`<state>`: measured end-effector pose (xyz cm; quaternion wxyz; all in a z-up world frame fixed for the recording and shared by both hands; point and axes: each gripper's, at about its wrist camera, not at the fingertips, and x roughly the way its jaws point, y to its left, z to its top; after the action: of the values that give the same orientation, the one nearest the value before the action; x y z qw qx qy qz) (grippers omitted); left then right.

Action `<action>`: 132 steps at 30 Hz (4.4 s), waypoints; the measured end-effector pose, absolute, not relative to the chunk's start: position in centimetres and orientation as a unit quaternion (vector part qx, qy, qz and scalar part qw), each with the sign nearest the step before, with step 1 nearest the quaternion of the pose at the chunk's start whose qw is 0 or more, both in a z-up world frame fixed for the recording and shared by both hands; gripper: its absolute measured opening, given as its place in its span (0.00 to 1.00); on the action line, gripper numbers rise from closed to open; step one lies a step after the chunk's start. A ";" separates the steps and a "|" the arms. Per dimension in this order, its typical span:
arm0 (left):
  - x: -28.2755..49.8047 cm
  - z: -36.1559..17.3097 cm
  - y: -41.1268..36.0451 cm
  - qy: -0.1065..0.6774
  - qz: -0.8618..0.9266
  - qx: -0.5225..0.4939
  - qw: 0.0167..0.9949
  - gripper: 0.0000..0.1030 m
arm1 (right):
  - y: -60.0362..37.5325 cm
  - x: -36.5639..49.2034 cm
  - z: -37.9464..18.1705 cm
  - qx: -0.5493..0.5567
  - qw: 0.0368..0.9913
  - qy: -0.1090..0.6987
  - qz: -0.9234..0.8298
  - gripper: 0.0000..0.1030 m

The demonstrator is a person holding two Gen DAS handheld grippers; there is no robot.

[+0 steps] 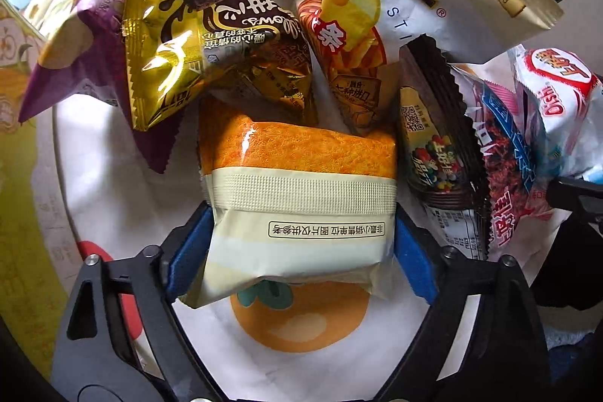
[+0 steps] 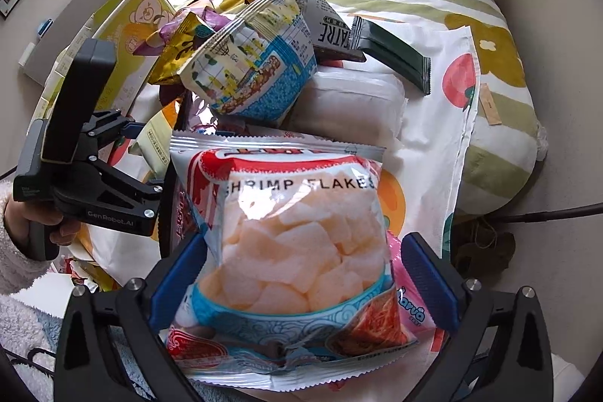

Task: Organize snacks
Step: 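Carry both packs into the box and open both tools to release, then move both tools back toward the remaining snacks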

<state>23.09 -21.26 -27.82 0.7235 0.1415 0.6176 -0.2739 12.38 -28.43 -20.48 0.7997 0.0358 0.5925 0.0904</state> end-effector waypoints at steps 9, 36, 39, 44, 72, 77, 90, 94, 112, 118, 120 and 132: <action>21.8 -27.9 -18.6 0.628 -0.258 0.108 0.726 0.79 | -27.9 12.3 -20.4 0.028 0.804 0.587 0.091 0.78; 15.9 -10.3 -13.9 0.493 -0.150 0.058 0.855 0.79 | -25.3 9.4 -9.8 -0.044 0.874 0.467 0.128 0.73; 16.0 -8.3 -11.9 0.475 -0.137 0.047 0.868 0.79 | -23.8 9.8 -8.4 -0.044 0.879 0.453 0.139 0.73; 16.1 -5.3 -7.9 0.450 -0.117 0.039 0.885 0.79 | -19.9 11.1 -6.3 -0.055 0.888 0.431 0.154 0.73; 24.6 -13.3 14.5 0.519 -0.143 0.107 0.836 0.79 | 5.4 22.3 -9.6 0.000 0.878 0.469 0.096 0.73; 24.9 -13.9 14.7 0.513 -0.174 0.104 0.834 0.89 | 6.4 23.0 -10.6 0.010 0.870 0.487 0.069 0.73; 25.3 -14.0 15.1 0.504 -0.198 0.101 0.834 1.00 | 6.5 24.0 -12.4 0.018 0.854 0.516 0.065 0.73; 25.3 -14.3 15.2 0.518 -0.176 0.096 0.831 1.00 | 6.8 24.6 -13.5 0.038 0.842 0.533 0.078 0.73; 22.4 -14.2 16.4 0.526 -0.116 0.098 0.837 1.00 | 6.7 22.0 -14.4 0.076 0.849 0.510 0.115 0.99; 21.2 -13.1 16.4 0.512 -0.110 0.092 0.847 1.00 | 6.7 20.4 -13.2 0.063 0.854 0.501 0.121 0.99; 20.5 -12.9 16.3 0.508 -0.111 0.089 0.850 1.00 | 6.6 19.7 -12.6 0.065 0.858 0.495 0.119 0.99; 17.3 -10.6 12.3 0.479 -0.153 0.083 0.861 1.00 | 2.2 13.8 -9.2 0.085 0.886 0.452 0.063 0.99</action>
<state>17.32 12.29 -10.61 0.8606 0.0826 0.4788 -0.1529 13.76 2.17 -9.20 0.8856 0.0850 0.4522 0.0634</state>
